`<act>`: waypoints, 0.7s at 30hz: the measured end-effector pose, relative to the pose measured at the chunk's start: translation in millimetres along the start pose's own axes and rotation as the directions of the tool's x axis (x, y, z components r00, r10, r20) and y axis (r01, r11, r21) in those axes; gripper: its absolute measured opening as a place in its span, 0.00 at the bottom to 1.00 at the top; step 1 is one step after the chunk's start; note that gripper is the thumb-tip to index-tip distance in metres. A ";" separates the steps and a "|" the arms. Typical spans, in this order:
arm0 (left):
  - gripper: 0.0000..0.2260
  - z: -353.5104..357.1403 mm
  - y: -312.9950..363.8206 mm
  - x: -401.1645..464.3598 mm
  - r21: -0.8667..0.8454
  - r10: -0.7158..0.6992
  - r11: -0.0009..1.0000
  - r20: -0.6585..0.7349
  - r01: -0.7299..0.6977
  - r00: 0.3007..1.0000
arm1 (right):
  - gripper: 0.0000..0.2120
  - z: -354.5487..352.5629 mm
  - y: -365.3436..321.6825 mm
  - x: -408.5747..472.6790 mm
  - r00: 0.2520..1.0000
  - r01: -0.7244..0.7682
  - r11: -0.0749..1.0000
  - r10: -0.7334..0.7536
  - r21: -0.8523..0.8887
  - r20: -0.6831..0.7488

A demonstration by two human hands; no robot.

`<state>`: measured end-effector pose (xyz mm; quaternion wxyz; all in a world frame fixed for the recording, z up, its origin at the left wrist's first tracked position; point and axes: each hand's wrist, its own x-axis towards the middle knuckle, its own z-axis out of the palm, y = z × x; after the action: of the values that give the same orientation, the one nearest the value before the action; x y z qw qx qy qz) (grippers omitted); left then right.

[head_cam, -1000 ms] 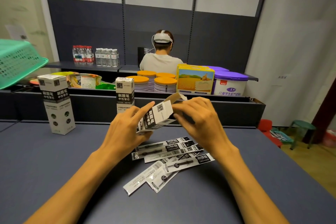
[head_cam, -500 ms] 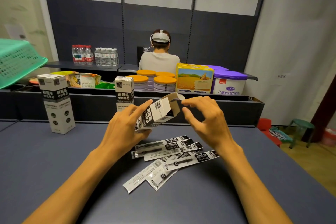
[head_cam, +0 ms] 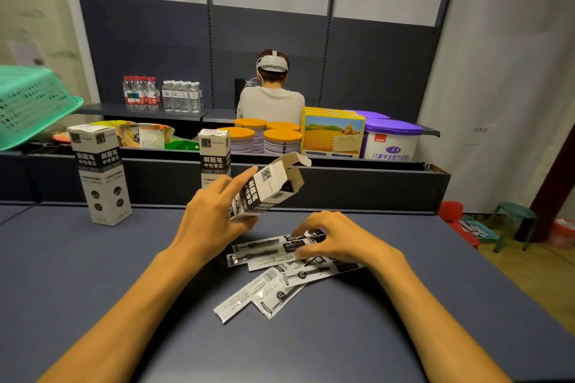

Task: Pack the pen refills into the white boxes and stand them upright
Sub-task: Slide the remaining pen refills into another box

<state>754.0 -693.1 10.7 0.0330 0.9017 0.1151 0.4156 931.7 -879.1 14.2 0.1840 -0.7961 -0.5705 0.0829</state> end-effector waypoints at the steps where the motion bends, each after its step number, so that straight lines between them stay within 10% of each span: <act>1: 0.41 0.3 -0.5 0.0 -0.002 -0.001 1.000 0.001 0.001 1.000 | 0.20 0.8 -1.5 0.0 1.000 0.009 1.000 -0.009 -0.007 0.009; 21: 0.40 0.4 0.5 -0.2 -0.024 0.007 1.000 -0.006 -0.007 1.000 | 0.18 -2.9 1.0 -3.0 0.998 -0.017 1.000 0.018 -0.014 0.062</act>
<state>754.3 -693.6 10.4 0.0422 0.9002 0.1070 0.4199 932.5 -882.8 16.3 0.1601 -0.7993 -0.5696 0.1053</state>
